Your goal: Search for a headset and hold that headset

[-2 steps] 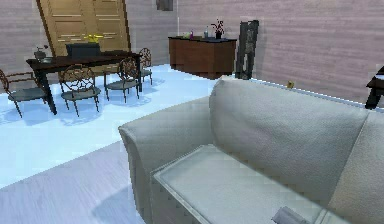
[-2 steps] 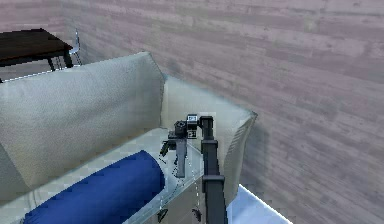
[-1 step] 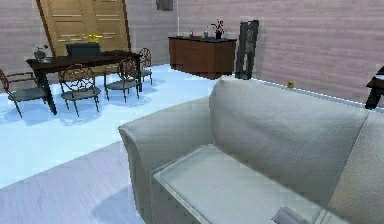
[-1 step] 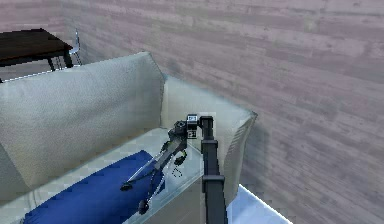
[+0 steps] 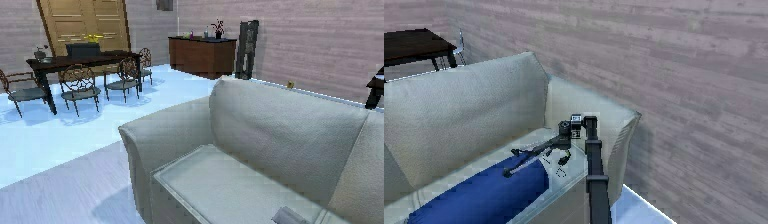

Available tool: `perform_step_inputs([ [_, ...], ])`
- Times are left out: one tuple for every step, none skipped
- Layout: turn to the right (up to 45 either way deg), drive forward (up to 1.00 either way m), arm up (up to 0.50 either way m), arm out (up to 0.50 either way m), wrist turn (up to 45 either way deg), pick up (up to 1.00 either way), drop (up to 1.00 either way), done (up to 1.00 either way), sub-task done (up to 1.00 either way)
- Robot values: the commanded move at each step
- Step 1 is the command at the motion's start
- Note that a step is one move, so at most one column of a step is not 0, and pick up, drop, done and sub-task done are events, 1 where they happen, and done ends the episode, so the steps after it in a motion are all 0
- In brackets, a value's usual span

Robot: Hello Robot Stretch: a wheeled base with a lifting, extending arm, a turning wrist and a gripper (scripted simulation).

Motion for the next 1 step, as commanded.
perform_step_inputs([
  [0.0,0.00,0.00,0.00,45.0,0.00,0.00,0.00,0.00],
])
